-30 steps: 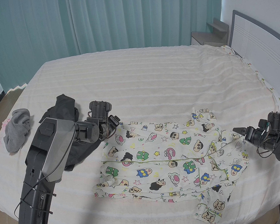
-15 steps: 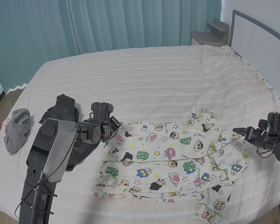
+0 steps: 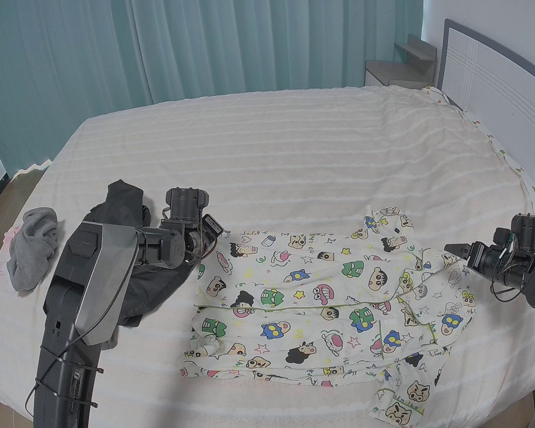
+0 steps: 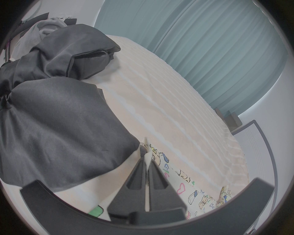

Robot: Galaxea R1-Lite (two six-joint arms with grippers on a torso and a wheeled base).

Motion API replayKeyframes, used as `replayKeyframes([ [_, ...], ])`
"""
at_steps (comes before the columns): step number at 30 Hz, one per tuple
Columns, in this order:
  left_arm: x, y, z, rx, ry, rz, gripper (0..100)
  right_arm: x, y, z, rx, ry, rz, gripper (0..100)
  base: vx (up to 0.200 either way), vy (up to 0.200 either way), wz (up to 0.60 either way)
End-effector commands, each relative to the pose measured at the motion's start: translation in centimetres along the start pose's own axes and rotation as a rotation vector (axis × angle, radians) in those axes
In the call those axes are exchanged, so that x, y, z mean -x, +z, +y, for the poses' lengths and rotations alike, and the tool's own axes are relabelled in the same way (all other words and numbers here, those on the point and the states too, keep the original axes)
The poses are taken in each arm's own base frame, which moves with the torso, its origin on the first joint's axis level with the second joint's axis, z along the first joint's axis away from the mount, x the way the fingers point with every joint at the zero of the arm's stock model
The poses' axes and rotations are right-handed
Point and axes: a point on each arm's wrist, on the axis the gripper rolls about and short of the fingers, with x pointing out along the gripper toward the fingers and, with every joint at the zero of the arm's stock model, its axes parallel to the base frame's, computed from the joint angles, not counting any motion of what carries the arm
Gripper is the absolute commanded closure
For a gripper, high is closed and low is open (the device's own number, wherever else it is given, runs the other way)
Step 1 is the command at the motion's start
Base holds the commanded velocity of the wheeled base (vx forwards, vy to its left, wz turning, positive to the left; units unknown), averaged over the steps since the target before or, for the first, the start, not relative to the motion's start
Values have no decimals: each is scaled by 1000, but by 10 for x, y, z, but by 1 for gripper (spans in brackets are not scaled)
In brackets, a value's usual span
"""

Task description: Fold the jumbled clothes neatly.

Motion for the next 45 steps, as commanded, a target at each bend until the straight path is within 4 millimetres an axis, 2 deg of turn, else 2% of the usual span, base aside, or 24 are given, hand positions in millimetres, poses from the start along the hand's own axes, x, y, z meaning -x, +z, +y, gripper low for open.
replayKeyframes([
  [1,-5,-3,6,-12,14,5,100,0,0,0,3,5,-8,0,0,0,0],
  [7,-18,-17,20,-45,69,19,100,-3,-1,-2,7,7,-18,0,0,0,0],
  [13,-14,-17,21,-50,111,44,100,-2,-2,-2,7,9,-18,0,0,0,0],
  [14,-11,-14,18,-48,108,39,0,-2,-2,-2,7,9,-19,0,0,0,0],
  [18,11,8,2,-13,91,19,0,-2,-2,-2,7,9,-18,0,0,0,0],
  [24,63,47,-30,45,21,-7,0,0,-1,-1,8,10,-20,0,0,0,0],
  [26,89,66,-46,58,-66,-17,0,0,-2,-1,7,9,-18,0,0,0,0],
  [29,144,102,-74,68,-253,-66,0,1,-3,-1,7,9,-18,0,0,0,0],
  [30,153,107,-78,69,-286,-80,0,2,-3,-1,7,9,-18,0,0,0,0],
  [32,169,98,-65,33,-328,-55,0,4,-1,1,9,11,-26,0,0,0,0],
  [36,194,65,-23,-66,-313,-8,0,12,1,4,15,16,-34,0,0,0,0],
  [38,206,55,-9,-78,-315,10,0,15,3,7,21,23,-43,0,0,0,0],
  [39,221,42,4,-85,-312,30,0,20,4,10,26,27,-50,0,0,0,0],
  [40,221,42,4,-85,-312,30,0,20,4,10,26,27,-50,0,0,0,0],
  [41,248,15,29,-105,-302,91,0,29,7,18,39,47,-67,0,0,0,0],
  [43,261,3,38,-112,-309,116,0,32,6,24,45,59,-64,0,0,0,0],
  [44,274,-17,56,-122,-303,158,0,36,-1,29,45,65,-31,0,0,0,0],
  [45,278,-26,62,-130,-298,175,0,38,-4,30,44,64,-16,0,0,0,0],
])
